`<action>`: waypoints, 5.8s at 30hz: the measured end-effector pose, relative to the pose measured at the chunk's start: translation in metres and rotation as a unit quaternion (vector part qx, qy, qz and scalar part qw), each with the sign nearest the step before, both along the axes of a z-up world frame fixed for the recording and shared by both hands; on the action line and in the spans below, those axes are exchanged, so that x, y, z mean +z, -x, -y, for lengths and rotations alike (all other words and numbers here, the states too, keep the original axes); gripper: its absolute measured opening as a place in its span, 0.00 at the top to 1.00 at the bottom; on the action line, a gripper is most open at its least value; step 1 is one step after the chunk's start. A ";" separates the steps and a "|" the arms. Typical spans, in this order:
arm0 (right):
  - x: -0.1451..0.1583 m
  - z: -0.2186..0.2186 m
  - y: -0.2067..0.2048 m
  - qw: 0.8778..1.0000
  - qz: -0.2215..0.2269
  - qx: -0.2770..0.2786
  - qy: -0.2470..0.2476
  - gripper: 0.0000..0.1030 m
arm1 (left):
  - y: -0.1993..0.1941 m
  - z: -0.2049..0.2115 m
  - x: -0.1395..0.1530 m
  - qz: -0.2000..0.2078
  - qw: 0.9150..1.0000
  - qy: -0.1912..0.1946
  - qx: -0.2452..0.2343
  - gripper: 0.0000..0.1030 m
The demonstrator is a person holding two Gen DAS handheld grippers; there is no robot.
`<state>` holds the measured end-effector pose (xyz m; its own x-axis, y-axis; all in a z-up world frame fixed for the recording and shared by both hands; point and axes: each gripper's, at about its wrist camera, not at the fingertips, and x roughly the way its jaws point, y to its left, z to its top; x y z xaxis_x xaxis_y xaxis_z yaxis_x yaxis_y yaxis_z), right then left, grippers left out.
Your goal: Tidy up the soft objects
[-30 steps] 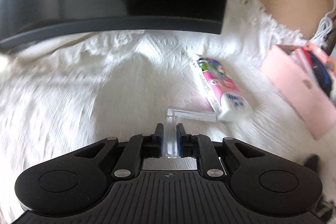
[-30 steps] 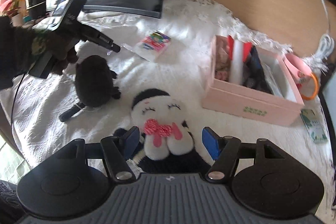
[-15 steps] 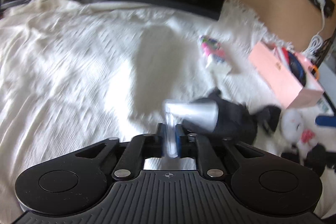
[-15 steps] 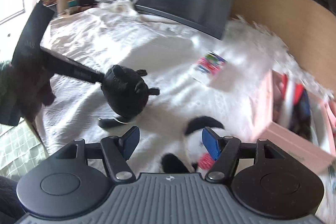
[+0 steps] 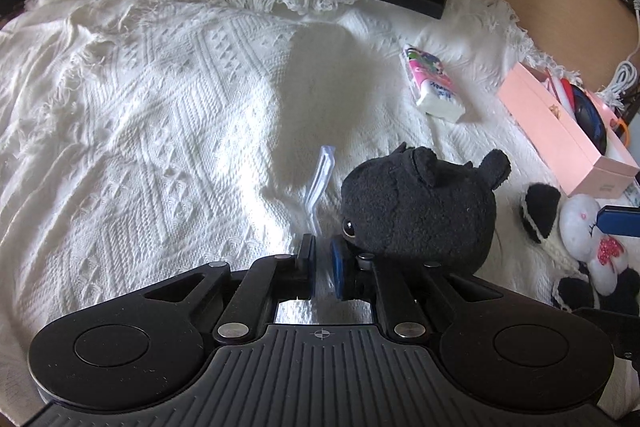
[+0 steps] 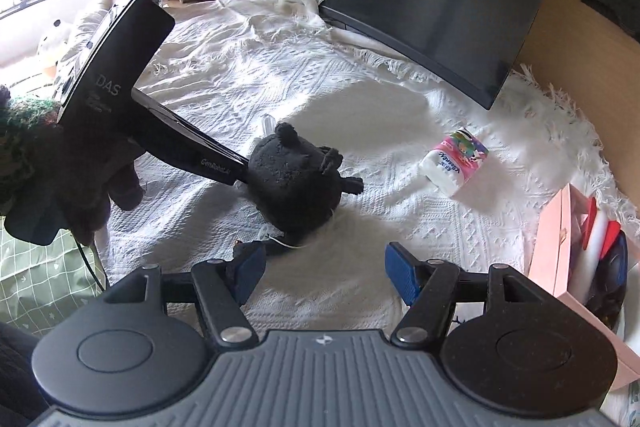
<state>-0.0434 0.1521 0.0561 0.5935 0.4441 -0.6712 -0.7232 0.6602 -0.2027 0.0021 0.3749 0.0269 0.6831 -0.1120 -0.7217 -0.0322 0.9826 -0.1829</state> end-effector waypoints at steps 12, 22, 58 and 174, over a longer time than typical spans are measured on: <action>0.002 -0.017 -0.019 0.999 -0.032 0.013 -0.042 0.29 | 0.003 -0.005 -0.001 0.003 1.000 0.026 0.009 0.89; -0.025 -0.050 -0.108 0.977 -0.173 -0.046 -0.119 0.18 | 0.003 -0.015 -0.004 0.001 0.997 0.069 0.030 0.90; -0.001 0.261 -0.004 0.957 -0.055 -0.260 -0.119 0.36 | 0.031 0.159 0.063 0.056 0.991 -0.030 -0.122 0.88; 0.056 0.302 -0.091 0.928 0.061 -0.330 -0.163 0.26 | -0.016 0.183 0.042 0.035 0.989 0.136 -0.044 0.84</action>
